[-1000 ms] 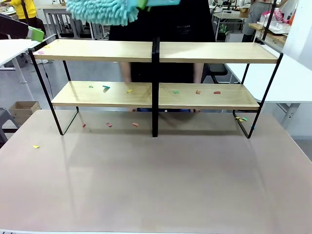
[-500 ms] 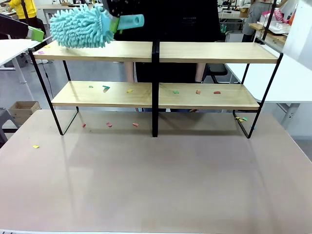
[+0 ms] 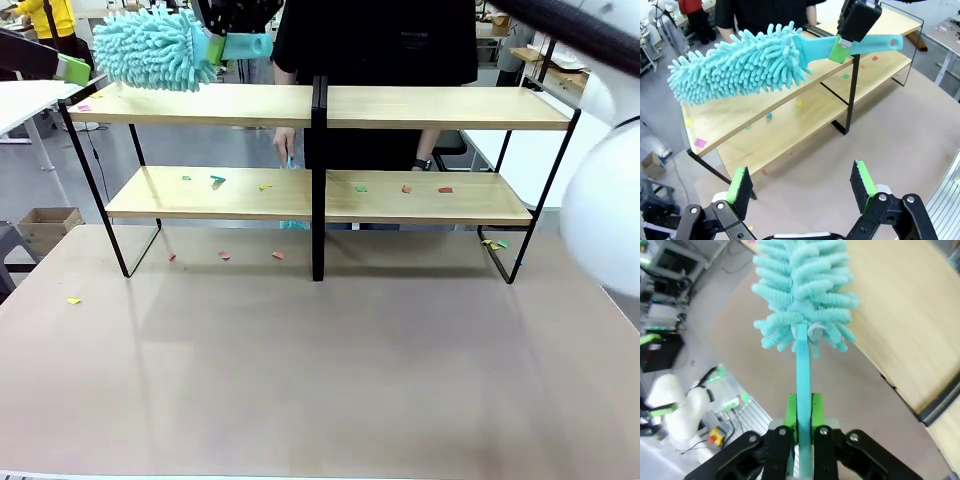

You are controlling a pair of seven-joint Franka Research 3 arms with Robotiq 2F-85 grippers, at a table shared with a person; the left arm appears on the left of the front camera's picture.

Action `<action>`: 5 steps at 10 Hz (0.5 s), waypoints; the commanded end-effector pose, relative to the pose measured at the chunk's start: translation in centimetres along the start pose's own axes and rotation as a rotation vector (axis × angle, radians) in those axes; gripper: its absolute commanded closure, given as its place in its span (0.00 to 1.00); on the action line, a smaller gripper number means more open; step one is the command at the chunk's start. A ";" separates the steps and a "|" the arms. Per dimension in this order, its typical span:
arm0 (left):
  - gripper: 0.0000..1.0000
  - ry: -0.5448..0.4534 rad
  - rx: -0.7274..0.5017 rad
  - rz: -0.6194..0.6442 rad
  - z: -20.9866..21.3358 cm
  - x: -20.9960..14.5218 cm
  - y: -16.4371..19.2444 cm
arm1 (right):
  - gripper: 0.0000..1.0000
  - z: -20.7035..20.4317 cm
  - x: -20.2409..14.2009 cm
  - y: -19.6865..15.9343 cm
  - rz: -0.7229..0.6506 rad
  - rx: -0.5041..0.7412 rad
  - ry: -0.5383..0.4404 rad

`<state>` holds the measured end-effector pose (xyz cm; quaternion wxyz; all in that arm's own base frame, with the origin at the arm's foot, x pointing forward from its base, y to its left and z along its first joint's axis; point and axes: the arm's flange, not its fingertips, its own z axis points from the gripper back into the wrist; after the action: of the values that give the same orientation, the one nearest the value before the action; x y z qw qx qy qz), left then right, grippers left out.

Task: Clean the shelves.
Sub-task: Clean a randomly selected level of the Shelf with the Duster.

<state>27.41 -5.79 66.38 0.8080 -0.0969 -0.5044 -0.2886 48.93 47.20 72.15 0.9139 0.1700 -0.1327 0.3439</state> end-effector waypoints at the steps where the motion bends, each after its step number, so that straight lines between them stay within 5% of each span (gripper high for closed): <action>1: 0.00 -0.005 -0.011 -0.005 0.0 -0.1 0.1 | 0.88 1.2 6.6 1.0 0.013 -0.028 -0.012; 5: 0.00 -0.005 -0.011 -0.005 0.0 -0.1 0.1 | 0.88 0.4 7.1 0.9 0.053 -0.005 0.051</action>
<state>27.40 -5.79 66.39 0.8080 -0.0969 -0.5044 -0.2886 49.33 48.17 70.36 0.9140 0.1559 -0.1270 0.3524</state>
